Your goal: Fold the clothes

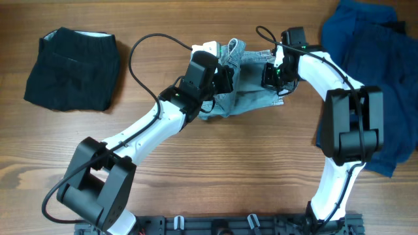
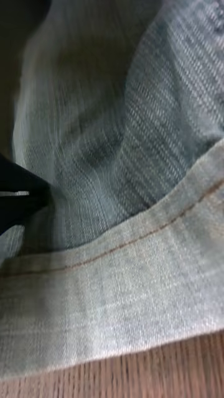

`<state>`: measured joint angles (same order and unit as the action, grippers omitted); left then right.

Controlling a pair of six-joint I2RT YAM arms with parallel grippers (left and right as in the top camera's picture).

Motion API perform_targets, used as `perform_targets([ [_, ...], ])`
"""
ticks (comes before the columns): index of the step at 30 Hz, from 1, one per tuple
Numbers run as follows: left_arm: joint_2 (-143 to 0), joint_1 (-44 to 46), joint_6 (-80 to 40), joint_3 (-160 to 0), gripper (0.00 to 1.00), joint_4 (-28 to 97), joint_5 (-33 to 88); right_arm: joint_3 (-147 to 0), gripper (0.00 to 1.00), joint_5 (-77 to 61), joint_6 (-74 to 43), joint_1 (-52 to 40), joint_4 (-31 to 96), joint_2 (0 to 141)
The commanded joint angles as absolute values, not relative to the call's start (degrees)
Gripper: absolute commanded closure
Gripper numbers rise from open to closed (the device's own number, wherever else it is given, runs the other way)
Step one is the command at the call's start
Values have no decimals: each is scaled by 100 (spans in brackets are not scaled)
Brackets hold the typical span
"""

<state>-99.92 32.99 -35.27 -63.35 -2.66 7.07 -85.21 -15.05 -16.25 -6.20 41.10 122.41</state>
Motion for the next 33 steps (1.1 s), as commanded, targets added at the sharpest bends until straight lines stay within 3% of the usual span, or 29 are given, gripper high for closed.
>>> perform_targets([
  [1,-10016,3365,-3680,-6399,96,-401,760,-8519,96,-1675,-1669,-504,4053,11550],
  [7,-10016,3367,-3975,-6399,96,-886,781,-8517,96,-1684,-1798,390,4342,10481],
  [9,-10016,3413,-4101,-6399,48,-1094,784,-8517,96,-1684,-1796,532,4416,10457],
  [10,-10016,3494,-4099,-6399,15,-1288,781,-8512,96,-1686,-1769,572,4458,10457],
  [11,-10016,3570,-4099,-6399,1,-1439,781,-8512,96,-1721,-1686,569,4462,10457],
  [15,-10016,3647,-4095,-6399,0,-1549,766,-8506,96,-1962,-1404,561,4480,10457],
  [20,-9974,3131,-4097,-6399,0,-932,766,-8464,95,-1999,-425,141,4626,10683],
  [22,-9974,2952,-4097,-6399,1,-672,766,-8464,84,-1903,-255,-54,4733,10857],
  [23,-9974,2886,-4095,-6399,0,-596,773,-8464,69,-1776,-252,-150,4759,10962],
  [24,-9966,2766,-4095,-6399,1,-443,816,-8464,46,-1649,-259,-274,4766,11163],
  [25,-9963,2676,-4093,-6399,1,-309,827,-8464,45,-1614,-320,-318,4768,11343],
  [29,-9959,2480,-4073,-6399,0,-12,825,-8464,60,-1695,-344,-327,4766,11690],
  [32,-9959,2451,-4073,-6399,0,14,825,-8477,96,-1809,-307,-331,4689,11740],
  [33,-9959,2451,-4073,-6399,0,36,823,-8517,96,-1806,-307,-298,4707,11725],
])
